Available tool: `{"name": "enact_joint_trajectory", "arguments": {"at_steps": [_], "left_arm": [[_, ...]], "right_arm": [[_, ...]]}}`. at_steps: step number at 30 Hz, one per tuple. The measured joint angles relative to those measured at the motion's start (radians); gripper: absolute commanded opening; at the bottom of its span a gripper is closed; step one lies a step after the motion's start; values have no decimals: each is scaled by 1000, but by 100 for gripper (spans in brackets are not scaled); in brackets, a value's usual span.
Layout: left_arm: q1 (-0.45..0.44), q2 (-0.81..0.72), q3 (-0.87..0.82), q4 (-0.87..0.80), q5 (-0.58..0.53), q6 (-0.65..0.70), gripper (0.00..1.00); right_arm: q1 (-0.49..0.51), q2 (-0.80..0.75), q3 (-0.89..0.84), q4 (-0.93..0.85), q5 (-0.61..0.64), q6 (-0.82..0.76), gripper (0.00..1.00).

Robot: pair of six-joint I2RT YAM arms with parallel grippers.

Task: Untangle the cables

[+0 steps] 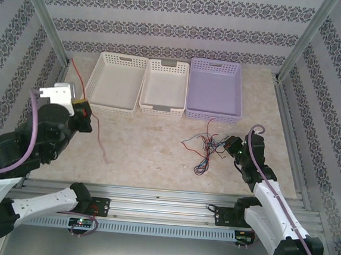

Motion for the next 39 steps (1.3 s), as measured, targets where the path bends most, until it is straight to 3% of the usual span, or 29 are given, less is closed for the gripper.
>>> {"name": "enact_joint_trajectory", "arguments": {"at_steps": [7,13,18,24,34,39], "left_arm": [[26,171,136,176,-103,236,0],[180,328,251,294,-95,343,0],[354,486,377,331,-17,362,0],[499,665,508,376,61,367,0],[565,881,525,472,129,362,0],[572,959,408,546,138,340,0]], "right_arm": [[58,0,8,-3,-10,-27,0],[87,-45,40,-29,-21,-59,0],[123,-45,71,-48,-32,-82,0],[176,-45,72,-57,-35,-106,0],[293,-48,72,-58,-35,-150,0],[332,-75,72,-59,-39,-172,0]]}}
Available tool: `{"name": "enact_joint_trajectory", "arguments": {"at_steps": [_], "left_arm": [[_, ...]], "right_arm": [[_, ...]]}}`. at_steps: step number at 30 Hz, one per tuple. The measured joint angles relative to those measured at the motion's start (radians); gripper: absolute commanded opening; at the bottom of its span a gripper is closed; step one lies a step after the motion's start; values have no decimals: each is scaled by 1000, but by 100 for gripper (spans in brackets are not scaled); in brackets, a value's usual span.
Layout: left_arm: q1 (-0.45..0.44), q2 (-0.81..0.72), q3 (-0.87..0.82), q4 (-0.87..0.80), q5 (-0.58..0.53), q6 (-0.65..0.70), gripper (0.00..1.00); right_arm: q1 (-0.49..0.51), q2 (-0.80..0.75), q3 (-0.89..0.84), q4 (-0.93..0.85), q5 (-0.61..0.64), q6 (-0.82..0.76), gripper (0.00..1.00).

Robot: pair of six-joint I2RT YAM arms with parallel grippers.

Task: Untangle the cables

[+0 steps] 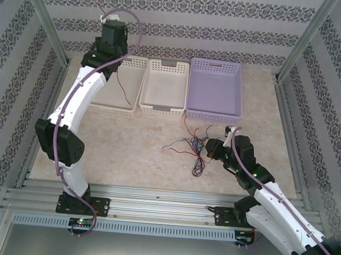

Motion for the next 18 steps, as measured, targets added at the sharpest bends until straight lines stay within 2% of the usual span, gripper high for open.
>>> {"name": "enact_joint_trajectory", "arguments": {"at_steps": [7,18], "left_arm": [[32,105,-120,34,8,-45,0],[33,185,-286,68,82,-172,0]], "right_arm": [[42,-56,0,-37,-3,-21,0],[69,-95,0,-72,-2,-20,0]]}}
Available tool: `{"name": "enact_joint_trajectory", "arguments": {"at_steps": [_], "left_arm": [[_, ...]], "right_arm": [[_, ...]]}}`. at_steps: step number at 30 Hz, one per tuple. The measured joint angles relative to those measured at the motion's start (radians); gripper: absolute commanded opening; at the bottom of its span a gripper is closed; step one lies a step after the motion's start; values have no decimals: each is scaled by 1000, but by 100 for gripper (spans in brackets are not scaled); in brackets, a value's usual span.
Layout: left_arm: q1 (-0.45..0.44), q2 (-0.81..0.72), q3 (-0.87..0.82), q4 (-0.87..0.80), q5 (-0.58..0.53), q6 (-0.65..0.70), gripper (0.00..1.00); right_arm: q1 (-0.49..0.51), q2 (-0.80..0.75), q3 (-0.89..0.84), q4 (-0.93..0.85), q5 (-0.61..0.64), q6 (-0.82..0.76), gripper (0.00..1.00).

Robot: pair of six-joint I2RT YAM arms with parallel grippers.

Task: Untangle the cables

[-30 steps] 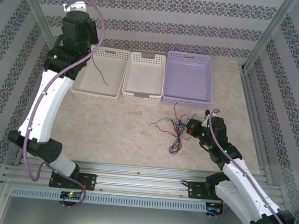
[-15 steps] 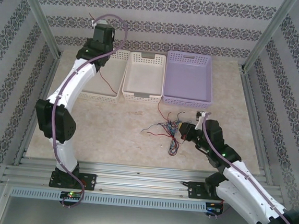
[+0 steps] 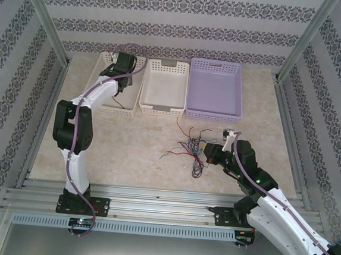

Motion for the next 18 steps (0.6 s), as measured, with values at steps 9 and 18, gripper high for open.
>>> {"name": "enact_joint_trajectory", "arguments": {"at_steps": [9,18], "left_arm": [[0,129,4,-10,54,-44,8],[13,162,140,-91,91,-57,63]], "right_arm": [[30,-7,0,-9,5,0,0],[42,-8,0,-29,14,0,0]]}}
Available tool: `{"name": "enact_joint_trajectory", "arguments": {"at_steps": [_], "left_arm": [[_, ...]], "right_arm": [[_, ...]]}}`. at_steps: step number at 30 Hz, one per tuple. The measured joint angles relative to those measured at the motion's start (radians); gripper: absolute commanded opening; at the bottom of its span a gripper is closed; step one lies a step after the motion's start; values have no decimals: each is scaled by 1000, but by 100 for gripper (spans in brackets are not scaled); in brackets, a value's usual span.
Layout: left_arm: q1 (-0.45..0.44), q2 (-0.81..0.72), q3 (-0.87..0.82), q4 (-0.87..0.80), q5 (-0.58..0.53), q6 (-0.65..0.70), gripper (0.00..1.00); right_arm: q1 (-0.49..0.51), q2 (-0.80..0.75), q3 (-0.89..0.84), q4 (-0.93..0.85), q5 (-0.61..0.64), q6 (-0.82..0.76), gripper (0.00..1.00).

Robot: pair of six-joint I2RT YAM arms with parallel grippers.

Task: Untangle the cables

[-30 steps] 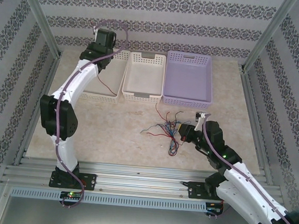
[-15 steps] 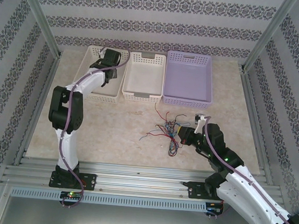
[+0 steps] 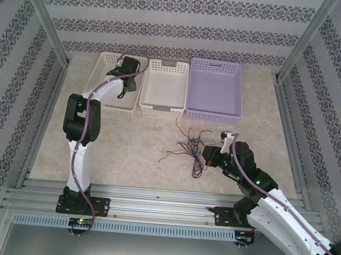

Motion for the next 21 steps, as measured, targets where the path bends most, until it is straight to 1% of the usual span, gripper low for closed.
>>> {"name": "enact_joint_trajectory", "arguments": {"at_steps": [2,3,7,11,14,17,19,21], "left_arm": [[4,0,43,-17,8,1,75],[5,0,70,-30,13,3,78],[6,0,150,-84,32,5,86],[6,-23,160,-138,76,-8,90],[5,-135,48,-154,152,-43,91],[-5,-343,-160,-142,237,-96,91],[-29,-490,-293,-129,283,-134,92],[-80,-615,-411,-101,318,-167,92]], "right_arm": [[3,0,0,0,5,0,0],[6,0,0,0,7,0,0],[16,0,0,-3,20,0,0],[16,9,11,-11,24,0,0],[16,31,45,-19,23,0,0],[16,39,65,-7,11,8,0],[16,42,65,7,-8,12,0],[16,49,65,18,-35,11,0]]}}
